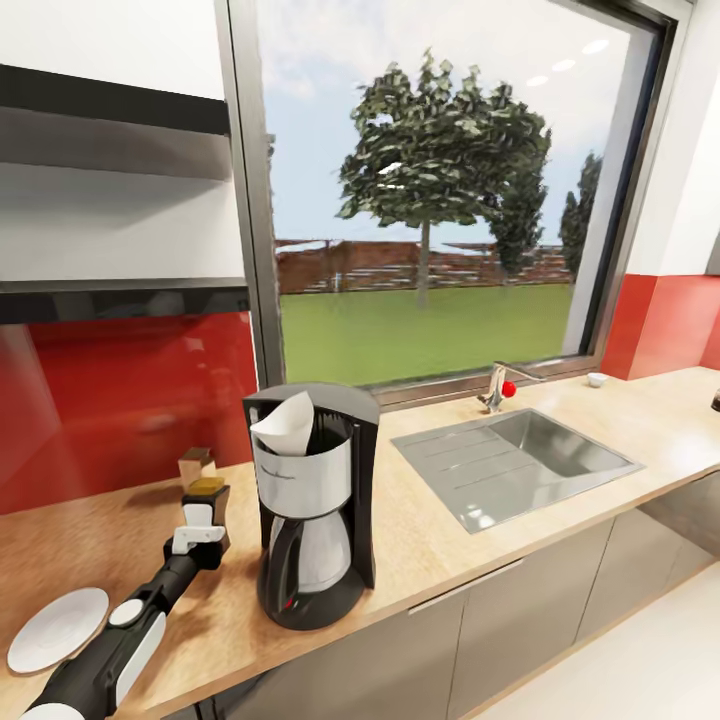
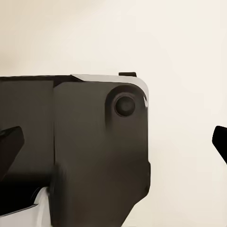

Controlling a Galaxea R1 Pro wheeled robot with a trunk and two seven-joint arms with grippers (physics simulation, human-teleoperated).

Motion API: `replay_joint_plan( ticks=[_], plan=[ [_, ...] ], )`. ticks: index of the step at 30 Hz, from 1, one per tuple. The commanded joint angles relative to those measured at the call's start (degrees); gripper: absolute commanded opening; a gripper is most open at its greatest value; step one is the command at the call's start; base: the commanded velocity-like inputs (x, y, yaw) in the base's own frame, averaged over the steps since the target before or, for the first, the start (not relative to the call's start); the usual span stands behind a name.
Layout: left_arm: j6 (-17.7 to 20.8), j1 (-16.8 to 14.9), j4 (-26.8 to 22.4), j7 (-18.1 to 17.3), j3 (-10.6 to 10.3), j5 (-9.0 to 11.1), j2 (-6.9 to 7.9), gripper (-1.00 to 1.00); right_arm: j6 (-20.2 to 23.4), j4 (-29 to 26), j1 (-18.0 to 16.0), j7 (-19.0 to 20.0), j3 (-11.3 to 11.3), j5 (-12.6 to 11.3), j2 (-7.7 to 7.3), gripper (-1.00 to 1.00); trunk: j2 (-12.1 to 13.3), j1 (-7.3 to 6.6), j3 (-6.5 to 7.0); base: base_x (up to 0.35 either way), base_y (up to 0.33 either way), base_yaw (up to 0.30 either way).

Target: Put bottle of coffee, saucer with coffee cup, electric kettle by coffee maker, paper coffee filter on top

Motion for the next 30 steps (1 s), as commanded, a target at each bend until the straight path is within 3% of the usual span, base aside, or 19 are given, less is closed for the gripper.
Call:
replay_joint_plan(
  ticks=[1, 17, 21, 22, 30],
  plan=[
    [-0.4, 0.0, 0.4, -0.2, -0.2, 0.5, 0.06, -1.0, -0.2, 0.1, 0.0, 0.0, -0.1, 0.0, 0.01, 1.0, 0.0, 0.04, -0.02, 0.186, 0.0, 0.0],
    [-1.1, 0.2, 3.1, -0.2, -0.2, 0.6, -0.01, -1.0, -0.2, 0.1, 0.0, 0.0, -0.1, 0.0, 0.01, 1.0, 0.0, 0.04, -0.02, 0.09, 0.0, 0.0],
    [-1.0, 0.6, 3.1, -0.2, -0.3, 0.4, -1.34, -1.0, -0.2, 0.1, 0.0, 0.0, -0.1, 0.0, 0.01, 1.0, 0.0, 0.04, -0.02, 0.0, 0.0, 0.0],
    [-1.0, 0.7, 3.1, -0.2, -0.3, 0.4, -1.47, 1.0, -0.2, 0.1, 0.0, 0.0, -0.1, 0.0, 0.01, 1.0, 0.0, 0.04, -0.02, 0.0, 0.0, 0.0],
    [-1.1, 0.7, 3.0, -0.2, -0.2, 0.5, -1.7, 1.0, -0.2, 0.1, 0.0, 0.0, -0.1, 0.0, 0.0, 1.0, 0.0, 0.04, -0.02, 0.0, 0.0, 0.0]
  ],
)
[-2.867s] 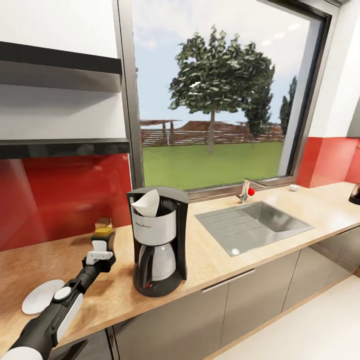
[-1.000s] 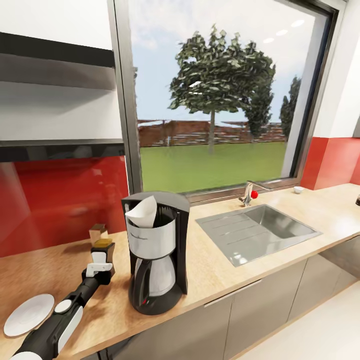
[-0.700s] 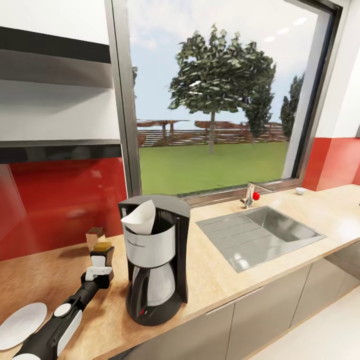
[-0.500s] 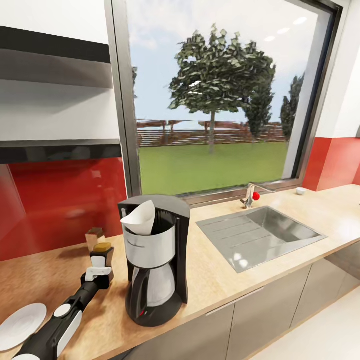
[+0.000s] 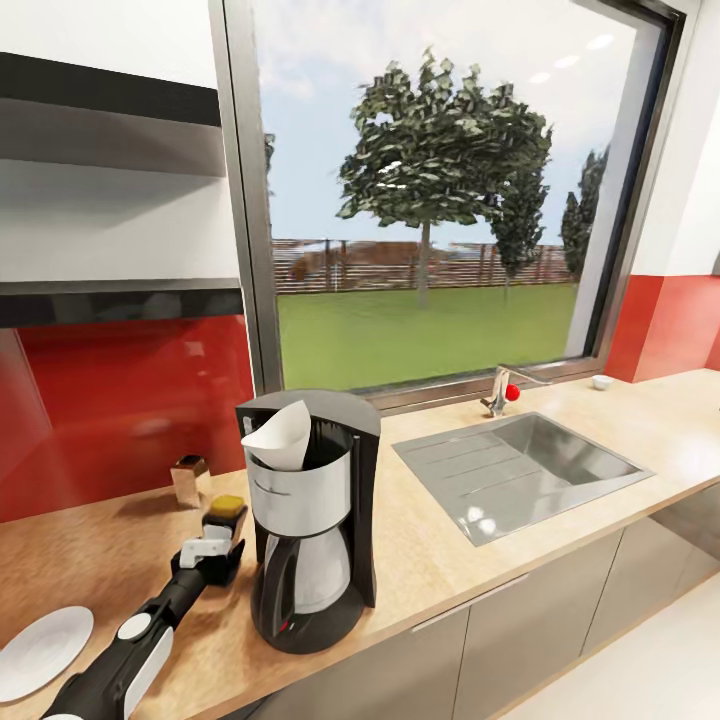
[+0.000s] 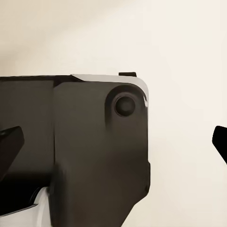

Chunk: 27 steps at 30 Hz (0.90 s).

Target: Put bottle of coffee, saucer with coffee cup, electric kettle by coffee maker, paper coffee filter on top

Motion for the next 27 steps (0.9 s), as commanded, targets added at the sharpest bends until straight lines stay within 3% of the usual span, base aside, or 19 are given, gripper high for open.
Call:
replay_joint_plan(
  ticks=[1, 27],
  plan=[
    [-0.2, 0.0, 0.1, -0.1, -0.2, 0.6, 0.06, 1.0, -0.2, 0.1, 0.0, 0.0, -0.1, 0.0, 0.02, 1.0, 0.0, 0.02, -0.02, 0.0, 0.0, 0.0],
    [-0.3, 0.0, -0.2, -0.1, 0.0, 0.6, 0.14, 1.0, -0.2, 0.1, 0.0, 0.0, -0.1, -0.1, 0.14, 1.0, 0.0, 0.02, -0.02, 0.0, 0.0, 0.0]
  ],
)
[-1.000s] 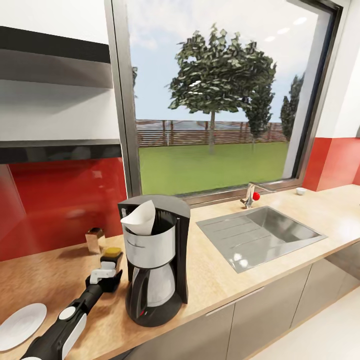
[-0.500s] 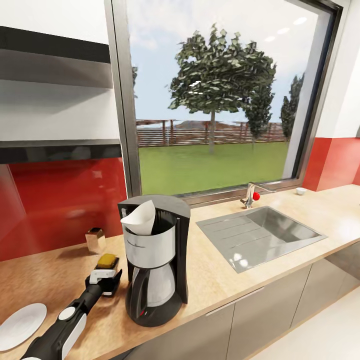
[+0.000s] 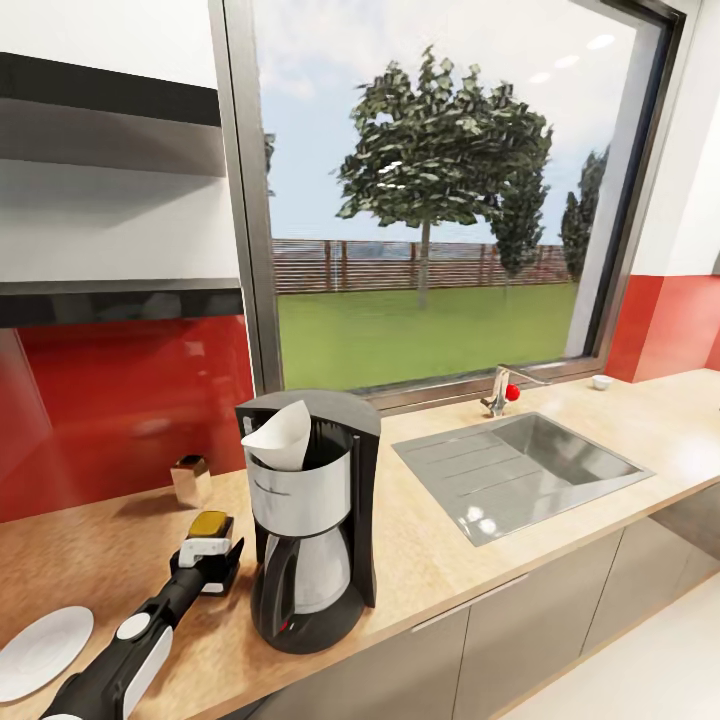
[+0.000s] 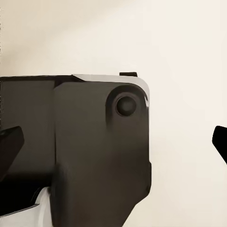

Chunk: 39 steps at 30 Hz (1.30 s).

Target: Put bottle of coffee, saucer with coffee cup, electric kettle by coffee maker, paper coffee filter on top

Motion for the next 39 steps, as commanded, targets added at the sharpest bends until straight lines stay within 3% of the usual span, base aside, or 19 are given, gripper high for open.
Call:
replay_joint_plan(
  ticks=[1, 11, 30, 39],
  plan=[
    [-0.1, 0.0, 0.0, -0.2, -0.2, 0.6, 0.06, 1.0, -0.2, 0.1, 0.0, 0.0, -0.1, -0.1, 0.04, 1.0, 0.0, 0.02, -0.02, 0.0, 0.0, 0.0],
    [-0.1, 0.0, -0.3, -0.2, -0.1, 0.7, 0.08, 1.0, -0.2, -0.1, 0.0, 0.0, -0.5, -0.2, 0.11, 1.0, 0.0, 0.02, -0.02, -0.033, 0.0, 0.0],
    [-0.1, 0.0, -0.1, -0.2, -0.2, 0.9, 0.04, 1.0, -0.2, -0.3, 0.0, 0.0, -0.5, -0.2, 0.16, 1.0, 0.0, 0.02, -0.02, -0.322, 0.0, 0.0],
    [-0.1, 0.0, -2.2, -1.0, -0.2, 1.3, 0.63, 1.0, -0.3, -0.4, 0.0, 0.0, -0.5, -0.3, 0.22, 1.0, 0.0, 0.02, -0.02, -0.285, 0.0, 0.079]
  ],
)
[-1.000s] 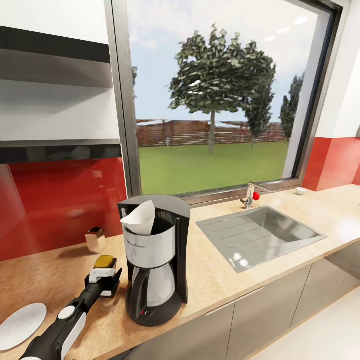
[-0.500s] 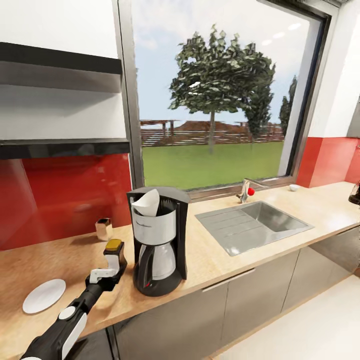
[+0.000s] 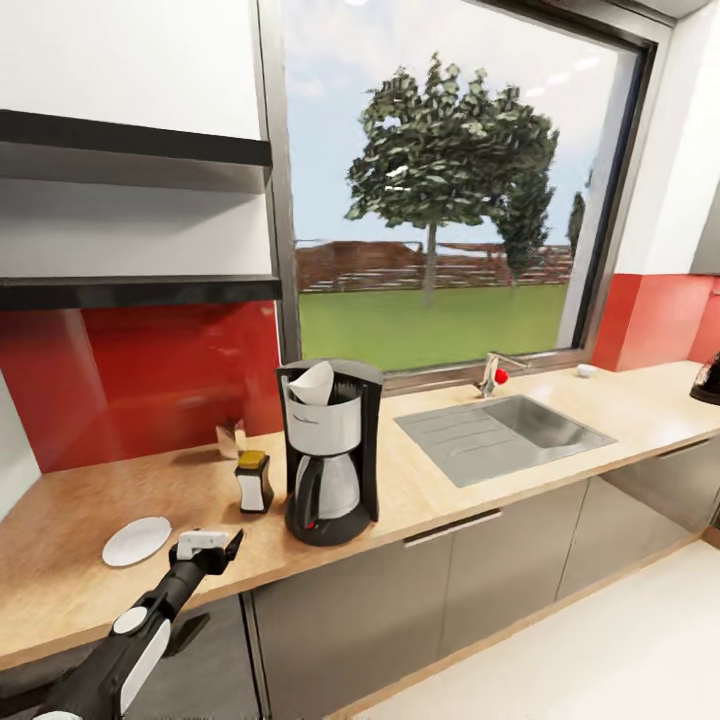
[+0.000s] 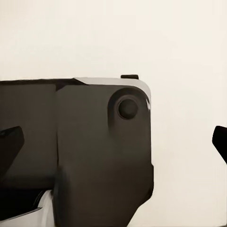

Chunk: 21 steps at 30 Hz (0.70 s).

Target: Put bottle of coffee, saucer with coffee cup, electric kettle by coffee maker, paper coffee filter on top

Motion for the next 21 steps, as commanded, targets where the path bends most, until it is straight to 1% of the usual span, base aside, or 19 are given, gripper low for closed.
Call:
replay_joint_plan(
  ticks=[1, 3, 6, 7, 8, 9, 11, 12, 13, 14, 16, 18, 19, 20, 21],
  plan=[
    [-0.1, 0.0, -0.8, -0.2, -0.2, 0.6, 0.08, 1.0, -0.2, 0.0, 0.0, 0.0, -0.1, -0.1, 0.04, 1.0, 0.0, 0.02, -0.03, -0.036, 0.0, 0.259],
    [0.0, 0.1, -3.4, -0.3, -0.3, 0.4, 0.2, 1.0, -0.2, -0.1, 0.0, 0.0, -0.1, -0.1, 0.09, 1.0, 0.0, 0.02, -0.03, -0.015, 0.0, 0.267],
    [0.4, 0.6, -5.7, -0.4, -0.2, 0.2, 0.43, 1.0, -0.2, -0.1, 0.0, 0.0, -0.1, -0.1, 0.09, 1.0, 0.0, 0.02, -0.03, -0.007, 0.0, 0.27],
    [0.8, 2.3, -7.5, -1.6, -0.1, 0.1, 1.07, 1.0, -0.2, -1.0, 0.0, 0.0, -0.2, -0.1, 0.06, 1.0, 0.0, 0.02, -0.03, -0.002, 0.0, 0.272],
    [0.9, 2.5, -7.7, -2.0, -0.1, 0.2, 1.32, 1.0, -0.2, -1.3, 0.0, 0.0, -0.2, -0.1, 0.06, 1.0, 0.0, 0.02, -0.03, -0.001, 0.0, 0.272],
    [1.0, 2.9, -8.1, -3.1, -0.1, 0.3, 1.96, 1.0, -0.2, -2.0, 0.0, 0.0, -0.2, -0.1, 0.06, 1.0, 0.0, 0.02, -0.03, -0.001, 0.0, 0.272],
    [1.8, 3.2, -9.1, -5.5, 0.0, 0.5, 3.51, 1.0, -0.2, -3.0, 0.0, 0.0, -0.2, -0.1, 0.05, 1.0, 0.0, 0.02, -0.03, 0.0, 0.0, 0.272],
    [2.9, 3.3, -9.7, -6.6, 0.0, 0.6, 4.36, 1.0, -0.2, -3.2, 0.0, 0.0, -0.2, -0.1, 0.05, 1.0, 0.0, 0.02, -0.03, 0.0, 0.0, 0.272],
    [9.5, 3.4, -12.0, -9.1, 1.0, 0.8, 6.86, 1.0, -0.2, -3.5, 0.0, 0.0, -0.2, -0.1, 0.05, 1.0, 0.0, 0.02, -0.03, 0.0, 0.0, 0.273],
    [10.9, 3.4, -12.5, -9.5, 1.5, 0.8, 7.25, 1.0, -0.2, -3.6, 0.0, 0.0, -0.2, -0.1, 0.07, 1.0, 0.0, 0.02, -0.03, 0.0, 0.0, 0.273],
    [16.4, 3.5, -15.1, -11.9, 4.2, 1.0, 8.53, 1.0, -0.2, -3.6, 0.0, 0.0, -0.1, -0.1, 0.15, 1.0, 0.0, 0.02, -0.03, 0.0, 0.0, 0.273],
    [22.2, 3.5, -18.4, -16.2, 7.6, 0.9, 9.21, 1.0, -0.2, -3.6, 0.0, 0.0, 0.0, -0.1, 0.19, 1.0, 0.0, 0.02, -0.03, 0.0, 0.0, 0.273],
    [23.8, 3.5, -19.2, -17.4, 8.4, 0.8, 9.28, 1.0, -0.2, -3.6, 0.0, 0.0, 0.0, -0.1, 0.18, 1.0, 0.0, 0.02, -0.03, 0.0, 0.0, 0.273],
    [26.9, 3.5, -20.8, -19.9, 10.0, 0.6, 9.37, 1.0, -0.2, -3.7, 0.0, 0.0, -0.1, -0.1, 0.07, 1.0, 0.0, 0.02, -0.03, 0.0, 0.0, 0.273],
    [29.6, 3.5, -22.0, -22.0, 11.1, 0.5, 9.42, 1.0, -0.2, -3.7, 0.0, 0.0, -0.1, 0.0, -0.05, 1.0, 0.0, 0.02, -0.03, 0.0, 0.0, 0.273]
  ],
)
